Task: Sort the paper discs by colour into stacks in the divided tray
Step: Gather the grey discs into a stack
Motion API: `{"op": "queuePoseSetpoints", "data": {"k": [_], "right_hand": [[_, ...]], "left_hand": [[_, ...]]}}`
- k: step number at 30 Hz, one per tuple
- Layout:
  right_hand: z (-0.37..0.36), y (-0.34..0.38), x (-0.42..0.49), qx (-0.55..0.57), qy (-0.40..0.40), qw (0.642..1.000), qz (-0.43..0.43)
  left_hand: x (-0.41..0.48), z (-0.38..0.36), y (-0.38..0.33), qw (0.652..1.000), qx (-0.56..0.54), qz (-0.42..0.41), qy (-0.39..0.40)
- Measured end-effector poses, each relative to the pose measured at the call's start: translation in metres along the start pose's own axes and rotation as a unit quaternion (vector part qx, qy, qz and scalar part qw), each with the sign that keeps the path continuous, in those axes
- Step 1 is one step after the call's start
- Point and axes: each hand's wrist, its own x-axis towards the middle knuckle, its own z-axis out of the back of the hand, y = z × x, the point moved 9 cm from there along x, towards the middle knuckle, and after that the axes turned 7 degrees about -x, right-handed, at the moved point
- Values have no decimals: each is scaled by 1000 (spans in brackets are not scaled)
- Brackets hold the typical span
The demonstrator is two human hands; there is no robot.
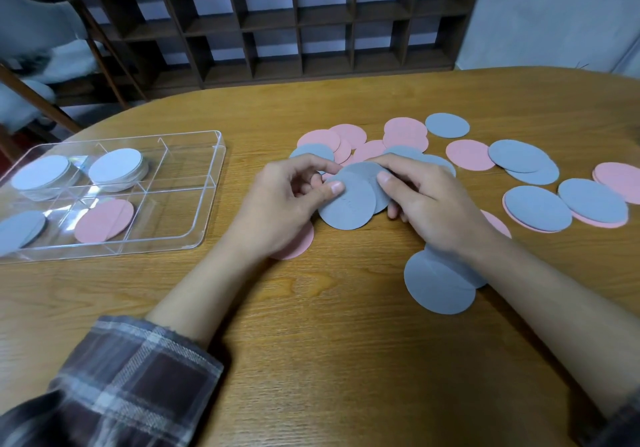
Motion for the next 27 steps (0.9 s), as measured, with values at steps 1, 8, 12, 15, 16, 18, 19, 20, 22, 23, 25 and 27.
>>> {"op": "queuePoseSetpoints", "data": {"k": [1, 8, 12, 15, 16, 18, 19, 20, 22, 23, 25, 27], "right_hand": [[-1, 0, 0, 5, 3, 1000, -3], [-7, 9, -4, -13, 25, 999, 16], [-9, 11, -4, -52, 22, 998, 36], [-2, 5, -2, -66, -8, 998, 23], [1, 3, -1, -67, -17, 997, 15], [6, -3, 0, -70, -31, 997, 2], [7, -5, 0, -72, -35, 997, -2], [8, -6, 0, -74, -37, 997, -5], [8, -6, 0, -76, -39, 996, -8], [8, -6, 0, -74, -40, 996, -9], [8, -6, 1, -68, -41, 997, -10], [7, -7, 1, -67, -41, 997, -13]], "left_hand": [[-1, 1, 0, 1000, 9, 0, -10], [-7, 7, -13, 992, 99, -27, -77], [-7, 5, -16, 985, 143, -58, -71], [-3, 6, -12, 969, 228, -77, -45], [-1, 6, -6, 964, 258, -64, -28], [0, 3, 5, 953, 301, -17, 10], [0, 2, 11, 949, 313, 3, 27], [0, 1, 14, 947, 320, 12, 36], [0, 2, 14, 945, 327, 6, 34], [0, 5, 12, 944, 328, -1, 23], [0, 12, 6, 944, 330, -9, -3], [-1, 15, 2, 944, 331, -11, -17]]}}
